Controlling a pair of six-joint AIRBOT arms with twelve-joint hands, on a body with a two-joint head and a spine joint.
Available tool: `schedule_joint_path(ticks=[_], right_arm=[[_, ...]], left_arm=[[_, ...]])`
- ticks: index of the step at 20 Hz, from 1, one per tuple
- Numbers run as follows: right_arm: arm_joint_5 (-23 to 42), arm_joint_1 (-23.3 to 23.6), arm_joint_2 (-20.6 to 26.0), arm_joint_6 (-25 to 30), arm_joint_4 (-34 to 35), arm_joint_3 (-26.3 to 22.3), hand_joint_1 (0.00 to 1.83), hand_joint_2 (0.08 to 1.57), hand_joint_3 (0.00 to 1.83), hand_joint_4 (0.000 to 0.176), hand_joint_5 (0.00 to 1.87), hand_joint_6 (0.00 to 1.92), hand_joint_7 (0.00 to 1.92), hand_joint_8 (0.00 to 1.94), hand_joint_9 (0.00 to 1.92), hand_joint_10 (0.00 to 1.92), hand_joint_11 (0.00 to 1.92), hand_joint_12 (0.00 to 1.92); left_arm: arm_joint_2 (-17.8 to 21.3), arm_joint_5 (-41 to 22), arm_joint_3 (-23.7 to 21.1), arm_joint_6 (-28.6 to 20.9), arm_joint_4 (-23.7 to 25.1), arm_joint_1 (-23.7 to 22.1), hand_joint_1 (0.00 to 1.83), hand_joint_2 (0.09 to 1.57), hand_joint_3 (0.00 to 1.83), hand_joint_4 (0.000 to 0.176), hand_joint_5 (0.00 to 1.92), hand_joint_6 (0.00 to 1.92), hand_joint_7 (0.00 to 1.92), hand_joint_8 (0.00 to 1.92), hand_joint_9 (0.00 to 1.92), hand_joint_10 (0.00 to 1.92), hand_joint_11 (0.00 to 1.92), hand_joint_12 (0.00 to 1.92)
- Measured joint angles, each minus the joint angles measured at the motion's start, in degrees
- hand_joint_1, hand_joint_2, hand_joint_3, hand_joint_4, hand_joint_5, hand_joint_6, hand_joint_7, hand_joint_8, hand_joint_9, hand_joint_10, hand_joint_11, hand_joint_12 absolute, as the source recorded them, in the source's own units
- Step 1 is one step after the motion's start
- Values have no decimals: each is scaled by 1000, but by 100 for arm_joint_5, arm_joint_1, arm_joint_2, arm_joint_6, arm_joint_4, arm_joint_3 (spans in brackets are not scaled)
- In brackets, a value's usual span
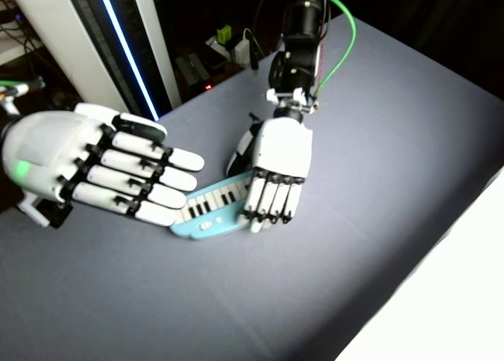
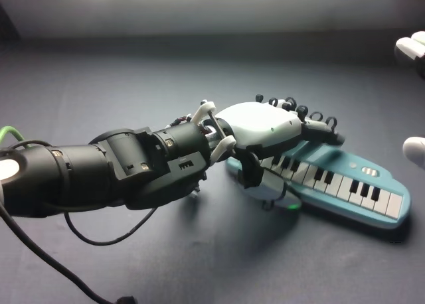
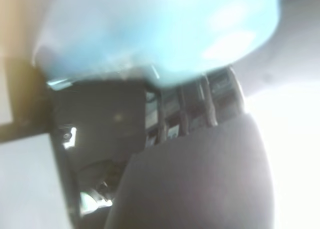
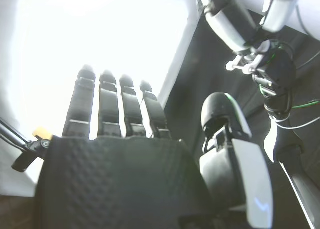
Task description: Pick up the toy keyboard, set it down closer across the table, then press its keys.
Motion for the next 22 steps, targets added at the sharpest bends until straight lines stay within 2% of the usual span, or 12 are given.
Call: schedule_joint_path(ticks=[2, 3, 6, 8, 9, 10, 11, 13, 15, 17, 20, 22], right_arm=[[0, -2, 0, 33, -24, 0, 72, 1340, 0, 36, 0, 0, 0, 0, 0, 0, 0, 0], [2, -2, 0, 48, -50, 0, 65, 1341, 0, 65, 0, 0, 0, 0, 0, 0, 0, 0], [7, -101, 13, 146, -149, -13, 61, 1342, 0, 76, 0, 0, 0, 0, 0, 0, 0, 0], [-9, -175, 20, 184, -192, -28, 69, 1357, 6, 54, 0, 0, 0, 0, 0, 0, 0, 0], [-59, -190, 22, 186, -195, -28, 80, 1362, 6, 46, 0, 0, 0, 0, 0, 0, 0, 0], [-101, -188, 22, 186, -197, -26, 102, 1377, 8, 34, 0, 0, 0, 0, 0, 0, 0, 0], [-153, -186, 17, 186, -221, -11, 97, 1395, 11, 37, 0, 0, 0, 0, 0, 0, 0, 0], [-470, -79, -114, 188, -249, 96, 149, 1394, 4, 44, 22, 7, 0, 0, 0, 0, 0, 0], [-901, 168, -269, 188, -321, 264, 219, 1386, 0, 29, 61, 14, 0, 0, 0, 0, 0, 0], [-1504, 505, -520, 131, -361, 533, 204, 1396, 3, 0, 71, 13, 0, 0, 0, 0, 0, 0], [-2326, 793, -903, -151, -337, 831, 238, 1384, 0, 28, 128, 21, 0, 0, 0, 0, 0, 0], [-2944, 896, -1128, -328, -376, 981, 257, 1377, 0, 17, 257, 29, 0, 0, 0, 0, 0, 0]], left_arm=[[52, -42, -31, -4, -42, -7, 707, 1030, 0, 151, 2, 0, 1, 0, 3, 0, 0, 85], [129, -70, -109, -7, -37, -7, 592, 1025, 0, 146, 0, 0, 0, 0, 0, 0, 0, 16], [636, -535, -439, -2, 35, 76, 229, 1231, 28, 65, 0, 0, 0, 0, 0, 0, 0, 0], [1180, -890, -741, 197, -216, 234, 148, 1325, 16, 41, 17, 3, 0, 0, 0, 0, 0, 0], [1486, -1099, -909, 356, -485, 369, 147, 1339, 14, 70, 3, 0, 0, 0, 0, 0, 0, 0], [1700, -1246, -1027, 466, -667, 481, 142, 1377, 22, 45, 33, 11, 0, 0, 0, 0, 0, 0], [1952, -1423, -1145, 623, -903, 621, 291, 1369, 8, 82, 59, 18, 0, 0, 0, 0, 0, 0], [2361, -1882, -1351, 896, -1495, 918, 572, 1404, 8, 16, 23, 3, 0, 0, 0, 0, 0, 0], [2555, -2271, -1541, 1051, -1897, 1121, 642, 1446, 16, 0, 33, 10, 0, 0, 0, 0, 0, 0], [2702, -2736, -1731, 1137, -2116, 1399, 635, 1458, 15, 0, 60, 16, 0, 0, 0, 0, 0, 0], [2787, -2968, -1810, 1143, -2304, 1624, 679, 1449, 6, 0, 63, 10, 0, 0, 0, 0, 0, 0], [2852, -3075, -1862, 1150, -2448, 1644, 629, 1449, 3, 0, 52, 3, 0, 0, 0, 0, 0, 0]])
